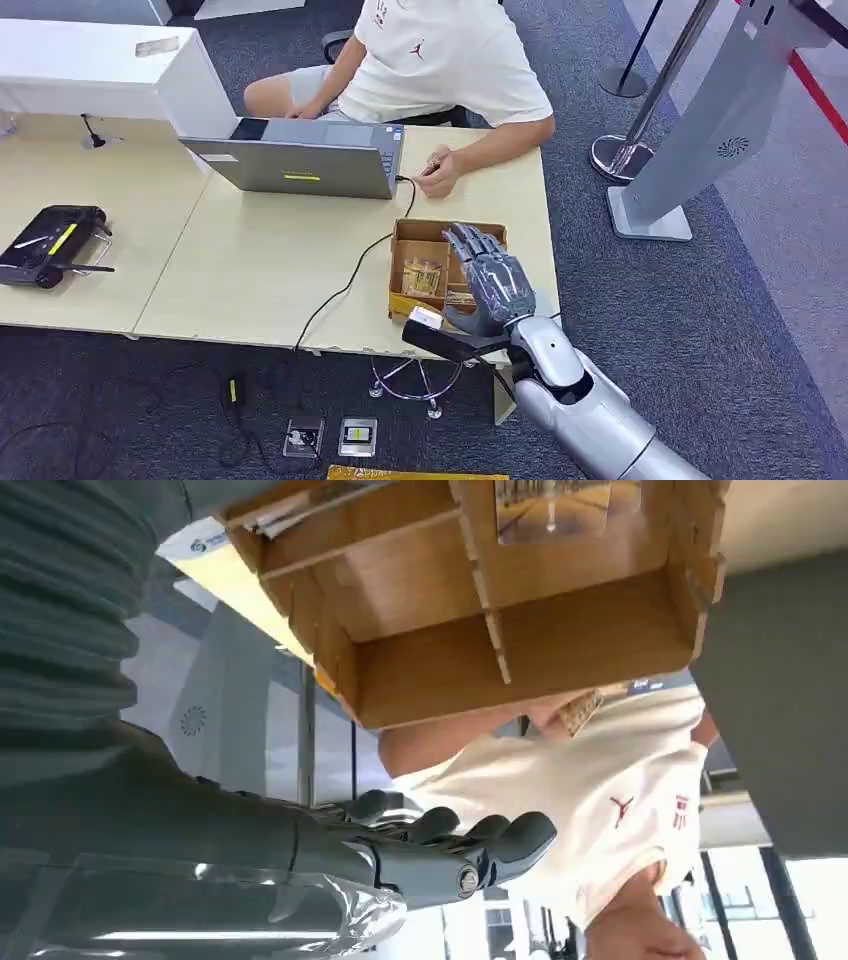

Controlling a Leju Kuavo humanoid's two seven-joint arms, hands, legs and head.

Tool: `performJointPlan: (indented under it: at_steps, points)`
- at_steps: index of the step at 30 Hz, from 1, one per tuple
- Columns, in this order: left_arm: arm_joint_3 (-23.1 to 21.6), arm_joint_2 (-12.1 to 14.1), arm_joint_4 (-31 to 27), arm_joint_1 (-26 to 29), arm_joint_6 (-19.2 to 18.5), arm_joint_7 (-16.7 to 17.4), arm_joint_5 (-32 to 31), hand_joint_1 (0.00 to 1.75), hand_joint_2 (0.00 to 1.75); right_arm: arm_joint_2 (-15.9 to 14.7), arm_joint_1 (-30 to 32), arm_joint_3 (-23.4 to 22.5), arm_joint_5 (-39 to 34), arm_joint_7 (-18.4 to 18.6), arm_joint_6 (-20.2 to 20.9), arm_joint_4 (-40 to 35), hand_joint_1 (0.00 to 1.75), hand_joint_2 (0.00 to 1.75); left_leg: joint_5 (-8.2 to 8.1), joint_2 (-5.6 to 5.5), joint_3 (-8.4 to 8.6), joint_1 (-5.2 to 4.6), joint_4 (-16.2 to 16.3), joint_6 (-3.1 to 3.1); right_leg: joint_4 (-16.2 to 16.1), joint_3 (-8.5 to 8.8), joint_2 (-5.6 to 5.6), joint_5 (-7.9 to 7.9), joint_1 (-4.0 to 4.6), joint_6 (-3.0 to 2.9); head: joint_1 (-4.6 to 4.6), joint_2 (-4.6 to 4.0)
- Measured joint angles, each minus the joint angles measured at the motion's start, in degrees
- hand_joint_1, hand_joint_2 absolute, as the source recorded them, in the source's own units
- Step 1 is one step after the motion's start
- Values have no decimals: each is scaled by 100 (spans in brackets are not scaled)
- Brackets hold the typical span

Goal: Pass the card to the sensor for recognition and then transmit it.

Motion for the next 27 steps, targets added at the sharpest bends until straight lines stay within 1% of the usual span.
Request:
performJointPlan:
  at_steps: [11,15,22,27]
  points:
    - [0,2,0,0,0,-2,57,0,0,9,9,181,-140,-31,146,164,0,175,0,0,2,0,0,0,0,-2,3,0,0,0,0,0]
    - [0,2,0,1,0,-4,87,0,0,-13,128,201,-138,40,256,164,0,175,0,0,2,0,0,0,0,-2,3,0,0,0,0,0]
    - [0,0,0,2,20,-4,109,0,0,-105,211,225,-127,203,247,164,0,175,0,1,2,0,0,0,0,-3,4,0,0,0,2,0]
    - [0,2,0,2,44,-4,114,0,0,-166,255,225,-85,230,253,164,0,175,0,2,2,0,0,0,0,-3,5,0,0,0,0,0]
